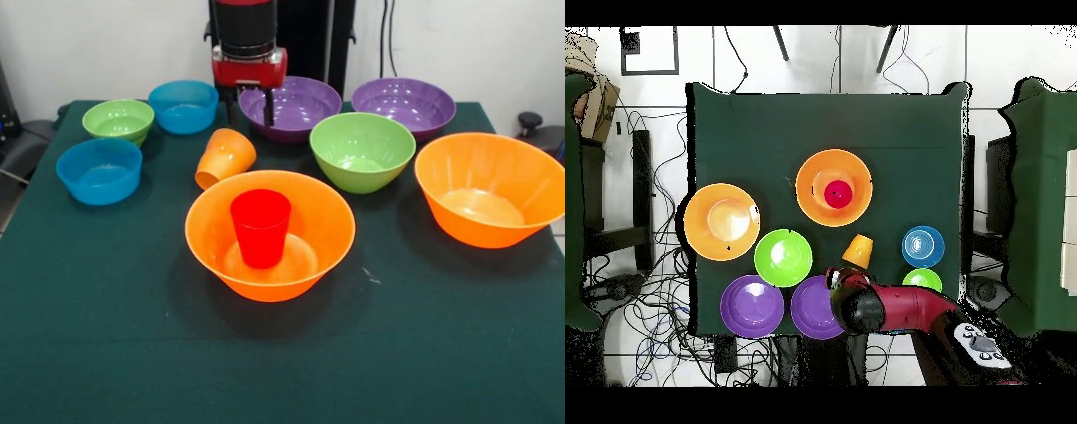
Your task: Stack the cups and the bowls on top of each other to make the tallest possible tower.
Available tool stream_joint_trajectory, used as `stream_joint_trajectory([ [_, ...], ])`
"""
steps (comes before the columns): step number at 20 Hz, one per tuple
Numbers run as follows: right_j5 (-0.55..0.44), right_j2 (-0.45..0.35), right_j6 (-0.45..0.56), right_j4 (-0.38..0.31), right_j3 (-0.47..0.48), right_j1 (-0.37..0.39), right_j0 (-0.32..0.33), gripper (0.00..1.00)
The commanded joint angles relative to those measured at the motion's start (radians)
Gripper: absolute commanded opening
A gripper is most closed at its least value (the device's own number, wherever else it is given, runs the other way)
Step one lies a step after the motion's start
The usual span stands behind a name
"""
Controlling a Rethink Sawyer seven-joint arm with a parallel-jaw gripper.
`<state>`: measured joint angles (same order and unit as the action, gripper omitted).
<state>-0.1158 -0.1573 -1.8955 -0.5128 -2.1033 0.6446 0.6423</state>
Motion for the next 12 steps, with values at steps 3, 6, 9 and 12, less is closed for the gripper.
stream_joint_trajectory([
  [3,-0.080,-0.176,0.074,-0.062,-0.051,0.062,0.160,1.00],
  [6,-0.151,-0.243,0.128,-0.043,-0.032,0.083,0.218,1.00],
  [9,-0.205,-0.286,0.154,-0.033,0.002,0.080,0.244,1.00],
  [12,-0.205,-0.299,0.140,-0.047,0.026,0.052,0.245,1.00],
])
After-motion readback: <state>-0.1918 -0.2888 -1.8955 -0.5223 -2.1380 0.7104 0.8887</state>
